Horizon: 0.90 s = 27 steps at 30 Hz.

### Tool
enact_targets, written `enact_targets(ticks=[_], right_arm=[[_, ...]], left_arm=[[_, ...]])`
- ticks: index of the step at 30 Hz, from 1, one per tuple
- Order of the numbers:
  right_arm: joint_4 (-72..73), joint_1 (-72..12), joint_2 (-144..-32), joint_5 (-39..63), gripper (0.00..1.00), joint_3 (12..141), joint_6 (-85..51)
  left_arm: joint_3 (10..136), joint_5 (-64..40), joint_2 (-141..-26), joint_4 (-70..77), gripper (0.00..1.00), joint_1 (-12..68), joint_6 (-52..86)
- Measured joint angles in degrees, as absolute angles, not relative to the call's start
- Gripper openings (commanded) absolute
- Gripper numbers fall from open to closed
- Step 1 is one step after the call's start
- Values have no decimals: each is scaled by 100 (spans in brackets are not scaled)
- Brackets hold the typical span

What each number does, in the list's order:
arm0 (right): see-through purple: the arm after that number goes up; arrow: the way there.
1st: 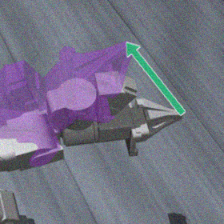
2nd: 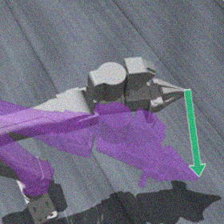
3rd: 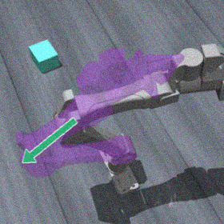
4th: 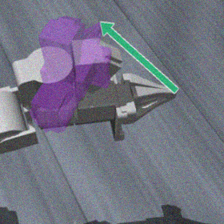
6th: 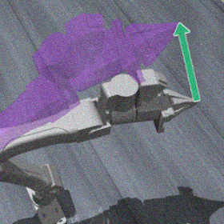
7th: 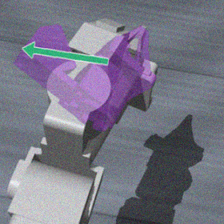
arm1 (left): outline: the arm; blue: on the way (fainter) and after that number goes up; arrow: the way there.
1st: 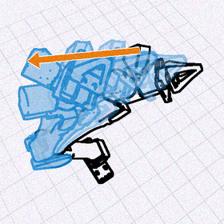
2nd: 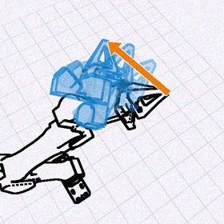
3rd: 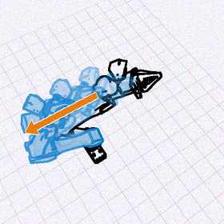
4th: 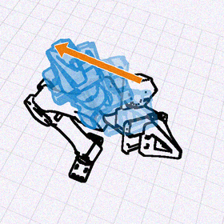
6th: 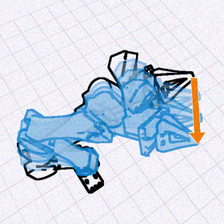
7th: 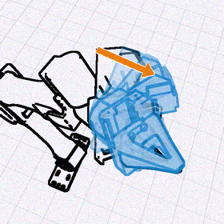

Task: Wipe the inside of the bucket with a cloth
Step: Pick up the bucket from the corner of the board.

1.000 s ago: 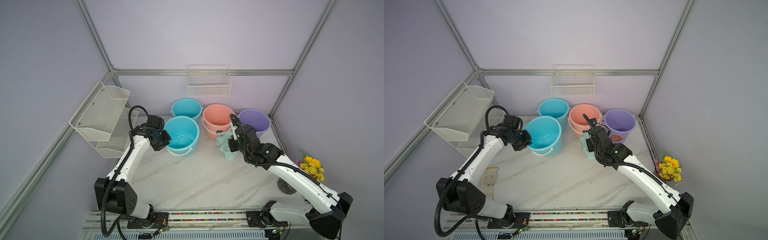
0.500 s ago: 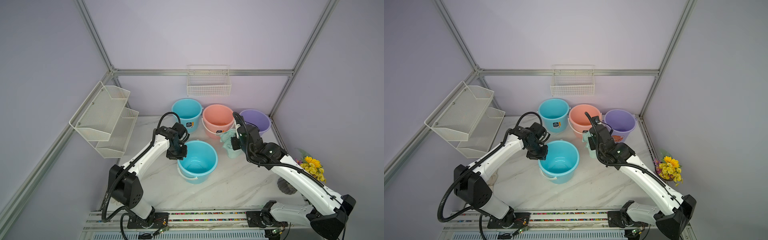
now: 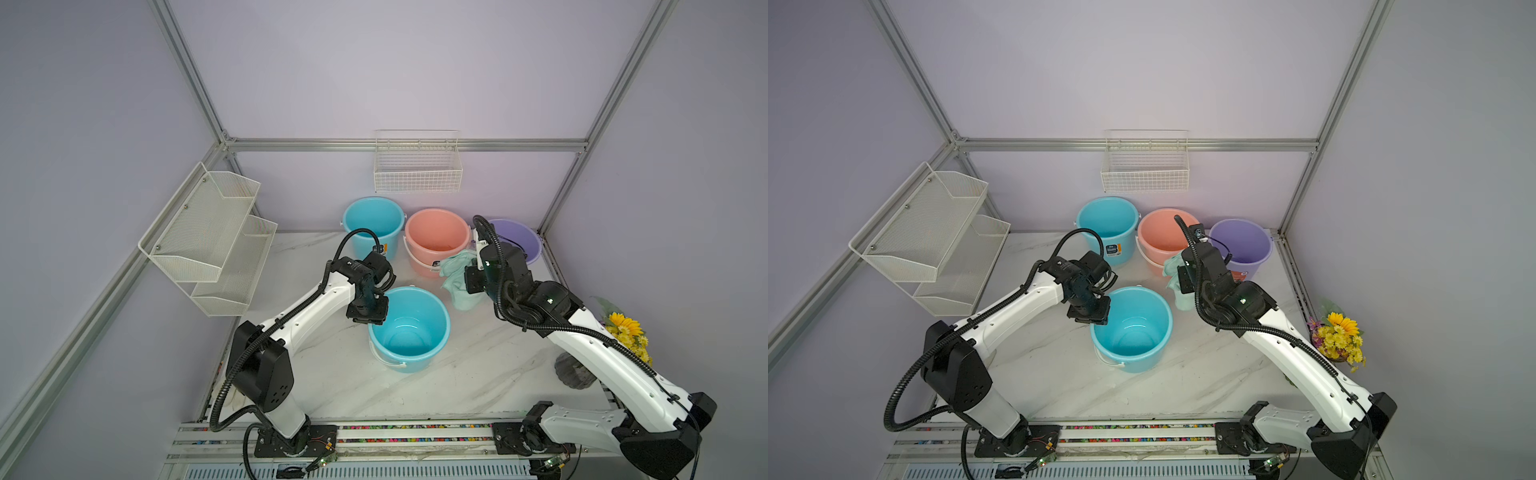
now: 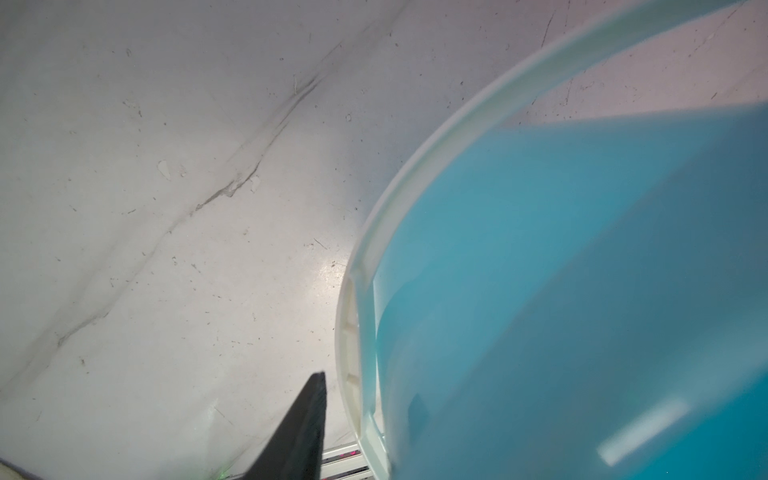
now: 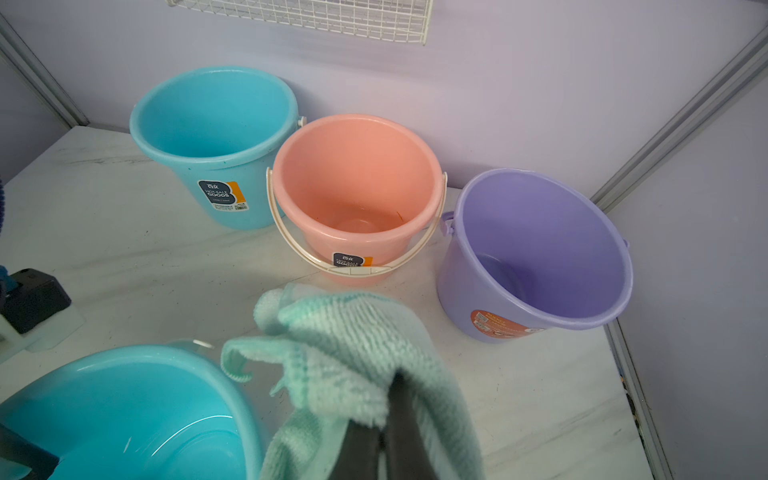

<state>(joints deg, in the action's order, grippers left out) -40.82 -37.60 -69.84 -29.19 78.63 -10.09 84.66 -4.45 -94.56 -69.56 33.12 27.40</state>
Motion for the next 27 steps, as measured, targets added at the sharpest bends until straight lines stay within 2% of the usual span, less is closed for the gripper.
enact_targets(ticks=[8, 22, 27], right_arm=[[-4139, -3760, -7057, -2856, 0, 7874, -1050], [-4145, -3760, -7072, -2742, 0, 7874, -1050], [-4145, -3760, -7072, -2707, 0, 7876, -1050]], left_arm=[[8611, -421, -9317, -7046, 38, 3312, 2742], [8611, -381, -9170, -7225, 21, 3315, 2788], [8611, -381, -9170, -7225, 18, 3312, 2786]])
